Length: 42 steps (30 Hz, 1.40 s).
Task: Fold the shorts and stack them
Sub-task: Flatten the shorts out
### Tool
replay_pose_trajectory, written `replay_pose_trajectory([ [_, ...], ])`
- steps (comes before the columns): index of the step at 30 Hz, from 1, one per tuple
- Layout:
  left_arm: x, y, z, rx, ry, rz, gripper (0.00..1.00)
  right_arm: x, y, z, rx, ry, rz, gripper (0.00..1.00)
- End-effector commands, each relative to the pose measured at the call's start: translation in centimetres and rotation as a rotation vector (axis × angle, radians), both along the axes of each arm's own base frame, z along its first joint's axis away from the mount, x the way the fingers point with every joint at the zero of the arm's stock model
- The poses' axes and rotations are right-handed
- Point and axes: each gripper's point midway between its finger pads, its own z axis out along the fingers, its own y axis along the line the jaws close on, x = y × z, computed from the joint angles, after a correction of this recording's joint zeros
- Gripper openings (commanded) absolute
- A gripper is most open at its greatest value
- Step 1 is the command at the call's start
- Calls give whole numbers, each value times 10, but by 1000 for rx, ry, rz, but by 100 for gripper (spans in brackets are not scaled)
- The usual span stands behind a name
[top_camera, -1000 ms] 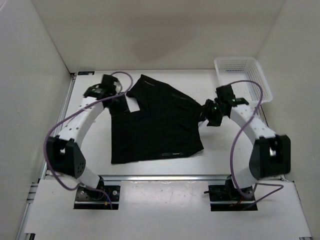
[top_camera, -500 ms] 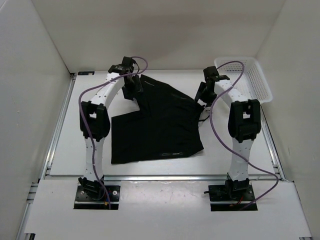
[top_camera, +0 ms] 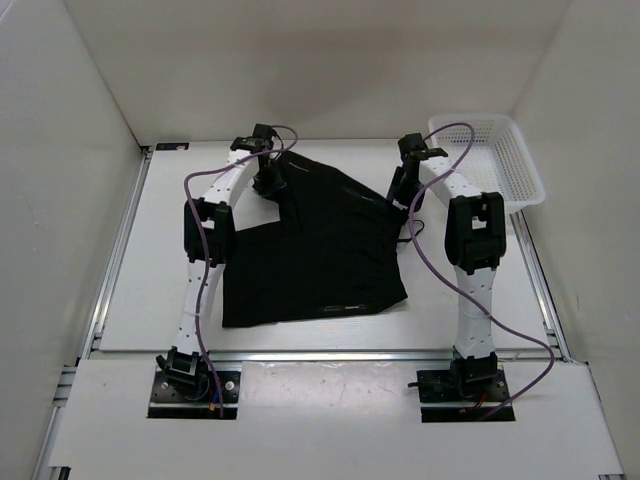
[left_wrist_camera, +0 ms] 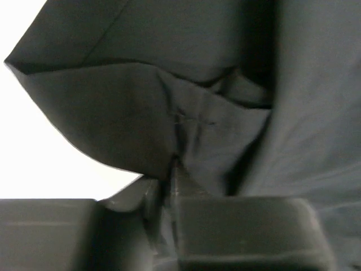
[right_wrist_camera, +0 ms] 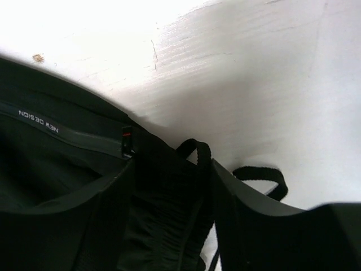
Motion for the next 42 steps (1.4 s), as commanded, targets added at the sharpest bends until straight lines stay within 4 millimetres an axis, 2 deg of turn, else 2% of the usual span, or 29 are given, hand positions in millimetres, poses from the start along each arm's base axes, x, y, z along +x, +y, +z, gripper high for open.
replay_pose_trajectory([
  [1, 13, -10, 36, -56, -86, -10, 10, 5, 4, 0, 6, 5, 37, 56],
  [2, 10, -10, 38, -62, -78, -14, 10, 6, 7, -2, 17, 8, 41, 46],
  [4, 12, 2, 51, -66, -98, 9, 10, 7, 9, -3, 27, 10, 45, 26],
  [5, 10, 14, 62, -60, -112, 29, 10, 10, 10, 0, 29, 1, 45, 6],
  [6, 7, 20, 67, -60, -114, 38, 10, 12, 12, 3, 42, -7, 50, 0],
  [8, 0, 41, 70, -31, -104, 63, 10, 17, 12, 16, 45, -45, 39, 0],
  [9, -2, 47, 85, -29, -128, 59, 10, 22, 10, 22, 35, -73, 33, 0],
  [11, -10, 64, 85, -16, -112, 69, 10, 30, 8, 40, 30, -130, 15, 0],
  [12, -14, 71, 94, -11, -119, 68, 10, 33, 8, 41, 29, -143, 0, 0],
  [16, -33, 96, 88, 28, -78, 89, 10, 49, 4, 68, 12, -222, -31, 0],
  [19, -46, 108, 71, 36, -26, 109, 10, 64, 7, 67, 16, -239, -32, 0],
  [21, -55, 107, 60, 31, 13, 105, 10, 69, 10, 64, 28, -235, -35, 0],
  [22, -58, 107, 57, 33, 24, 105, 11, 69, 12, 53, 31, -213, -31, 0],
  [23, -61, 105, 54, 23, 36, 101, 18, 73, 13, 57, 34, -223, -31, 0],
  [24, -63, 110, 51, 23, 45, 111, 30, 75, 13, 55, 33, -221, -31, 0],
  [25, -67, 110, 46, 26, 63, 111, 32, 74, 16, 47, 40, -205, -11, 0],
  [26, -67, 110, 46, 26, 63, 111, 35, 74, 21, 51, 64, -209, 12, 21],
  [27, -68, 115, 45, 25, 61, 120, 38, 73, 23, 46, 70, -198, 26, 34],
  [28, -70, 119, 42, 22, 74, 142, 37, 71, 23, 45, 68, -188, 26, 40],
  [29, -69, 121, 56, 26, 43, 160, 35, 71, 22, 45, 64, -188, 36, 46],
  [32, -68, 134, 70, 38, 8, 220, 25, 70, 20, 55, 54, -206, 41, 59],
  [33, -65, 136, 81, 43, -28, 225, 21, 71, 18, 62, 47, -221, 36, 65],
  [36, -54, 133, 97, 58, -83, 222, 21, 71, 18, 87, 52, -266, 44, 70],
  [37, -53, 137, 94, 78, -73, 229, 33, 68, 17, 100, 56, -286, 44, 70],
  [38, -49, 135, 99, 88, -83, 235, 37, 66, 17, 107, 58, -296, 44, 70],
  [39, -49, 136, 91, 101, -61, 237, 47, 58, 20, 118, 62, -307, 53, 71],
  [40, -49, 136, 91, 95, -60, 251, 60, 54, 25, 125, 66, -320, 64, 71],
  [41, -50, 138, 84, 87, -38, 265, 77, 51, 24, 130, 64, -332, 72, 71],
  [42, -47, 140, 85, 59, -45, 270, 81, 34, 26, 135, 65, -329, 82, 71],
])
